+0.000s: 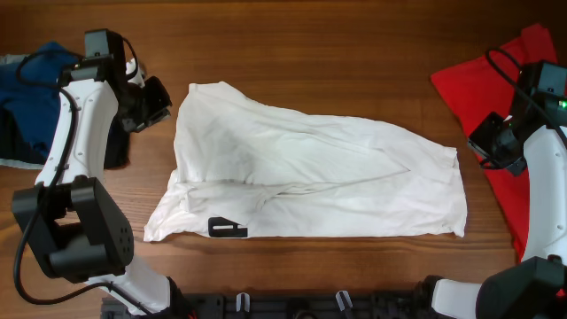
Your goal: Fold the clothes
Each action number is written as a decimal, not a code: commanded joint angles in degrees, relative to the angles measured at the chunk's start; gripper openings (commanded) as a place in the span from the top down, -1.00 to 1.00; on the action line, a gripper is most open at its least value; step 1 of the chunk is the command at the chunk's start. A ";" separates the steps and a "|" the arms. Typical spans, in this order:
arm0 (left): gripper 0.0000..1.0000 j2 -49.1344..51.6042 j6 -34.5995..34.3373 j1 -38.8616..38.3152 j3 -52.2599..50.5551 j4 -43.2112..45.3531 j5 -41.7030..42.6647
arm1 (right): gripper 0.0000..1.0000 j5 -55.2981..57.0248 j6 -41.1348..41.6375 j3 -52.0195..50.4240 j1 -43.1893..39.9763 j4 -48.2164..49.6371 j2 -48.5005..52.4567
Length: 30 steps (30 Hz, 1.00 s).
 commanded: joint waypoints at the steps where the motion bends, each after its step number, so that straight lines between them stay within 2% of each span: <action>1: 0.92 -0.96 1.20 -0.04 -0.02 0.44 -0.74 | 0.91 -0.13 -2.14 -0.28 -0.20 -0.59 -0.85; 6: 0.92 -0.96 1.20 -0.04 -0.02 -1.36 -0.74 | 0.90 -0.61 -1.88 -6.01 -0.20 0.98 -0.83; 7: 0.92 -0.96 1.20 -0.04 -0.02 -2.05 -0.74 | 0.77 -1.27 -1.86 -7.67 -0.20 2.21 -0.83; 10: 0.92 -0.96 1.20 -0.04 -0.02 -3.21 -0.74 | 0.01 -4.28 -1.92 -11.04 -0.20 5.31 -0.83; 11: 0.92 -0.96 1.20 -0.04 -0.02 -3.43 -0.74 | -0.04 -5.01 -1.95 -12.00 -0.20 6.23 -0.83; 19: 0.92 -0.96 1.14 -0.07 -0.02 -5.46 -0.72 | -0.07 -5.05 -2.47 -14.69 -0.20 9.55 -0.83; 30: 0.92 -0.96 1.18 -0.07 -0.02 -6.88 -0.72 | -0.04 -9.01 -1.86 -23.65 -0.20 23.26 -0.52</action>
